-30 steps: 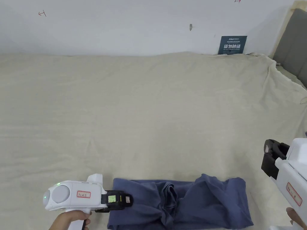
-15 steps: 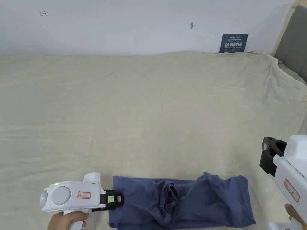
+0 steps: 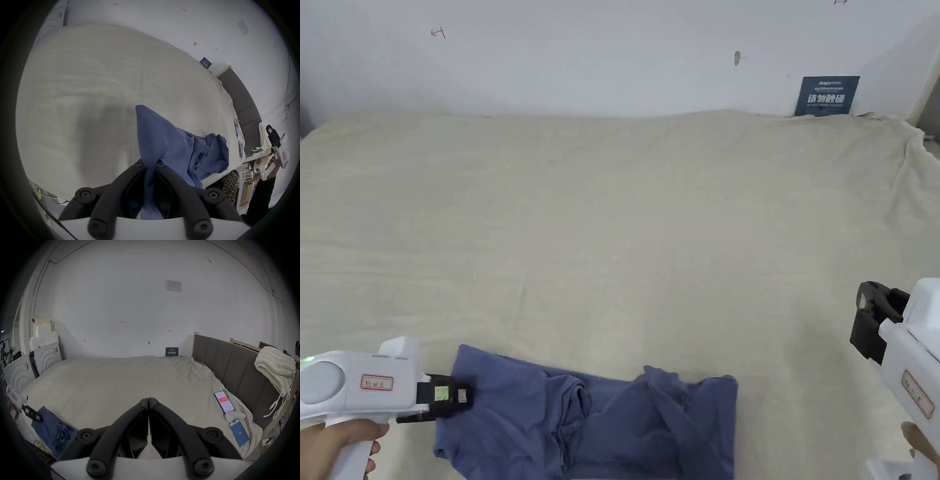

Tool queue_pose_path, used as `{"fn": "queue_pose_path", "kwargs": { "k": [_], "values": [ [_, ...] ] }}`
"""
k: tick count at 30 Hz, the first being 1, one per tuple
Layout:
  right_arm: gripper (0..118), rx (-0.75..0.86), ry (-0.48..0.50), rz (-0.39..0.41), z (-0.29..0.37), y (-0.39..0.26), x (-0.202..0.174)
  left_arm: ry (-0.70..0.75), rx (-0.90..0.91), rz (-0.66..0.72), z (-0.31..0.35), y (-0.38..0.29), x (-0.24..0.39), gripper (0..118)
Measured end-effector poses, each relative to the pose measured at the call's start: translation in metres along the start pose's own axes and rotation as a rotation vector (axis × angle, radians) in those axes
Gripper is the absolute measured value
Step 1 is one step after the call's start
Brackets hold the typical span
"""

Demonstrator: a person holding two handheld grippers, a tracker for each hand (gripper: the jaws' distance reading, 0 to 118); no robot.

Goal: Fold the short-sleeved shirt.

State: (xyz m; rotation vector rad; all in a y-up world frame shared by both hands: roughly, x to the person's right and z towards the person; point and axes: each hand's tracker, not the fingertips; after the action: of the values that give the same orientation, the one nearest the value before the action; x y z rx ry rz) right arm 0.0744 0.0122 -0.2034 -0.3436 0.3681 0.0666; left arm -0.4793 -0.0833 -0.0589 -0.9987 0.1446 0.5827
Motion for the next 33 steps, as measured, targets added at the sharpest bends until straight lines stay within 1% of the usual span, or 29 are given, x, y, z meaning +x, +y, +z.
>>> {"fn": "queue_pose_path", "kwargs": {
  "k": [3,6,9,12,13,16,21,24,28,33],
  "values": [
    [0,0.0,0.01,0.001,0.0,0.0,-0.001,-0.021,0.006,0.011,0.014,0.002,0.019,5],
    [0,0.003,0.014,-0.001,0.001,0.0,0.001,-0.027,-0.005,-0.015,0.024,0.008,0.061,5],
    [0,0.01,0.014,-0.014,0.002,-0.001,0.006,-0.086,-0.027,-0.033,0.024,0.016,0.103,5],
    [0,0.015,0.013,-0.019,0.006,-0.001,0.01,-0.119,-0.06,-0.133,0.012,0.02,0.154,5],
    [0,0.016,0.011,-0.024,0.007,-0.001,0.013,-0.125,-0.076,-0.178,0.003,0.022,0.167,5],
    [0,0.018,0.001,-0.035,0.012,-0.002,0.019,-0.152,-0.127,-0.258,-0.026,0.019,0.209,5],
    [0,0.02,-0.025,-0.039,0.022,-0.004,0.031,-0.181,-0.219,-0.362,-0.085,0.003,0.269,5],
    [0,0.02,-0.039,-0.049,0.025,-0.006,0.038,-0.118,-0.277,-0.41,-0.125,-0.014,0.295,5],
    [0,0.013,-0.058,-0.054,0.03,-0.009,0.044,-0.067,-0.321,-0.443,-0.168,-0.038,0.315,5],
    [0,0.003,-0.072,-0.059,0.031,-0.014,0.05,-0.005,-0.335,-0.42,-0.2,-0.057,0.321,5]
  ]
}}
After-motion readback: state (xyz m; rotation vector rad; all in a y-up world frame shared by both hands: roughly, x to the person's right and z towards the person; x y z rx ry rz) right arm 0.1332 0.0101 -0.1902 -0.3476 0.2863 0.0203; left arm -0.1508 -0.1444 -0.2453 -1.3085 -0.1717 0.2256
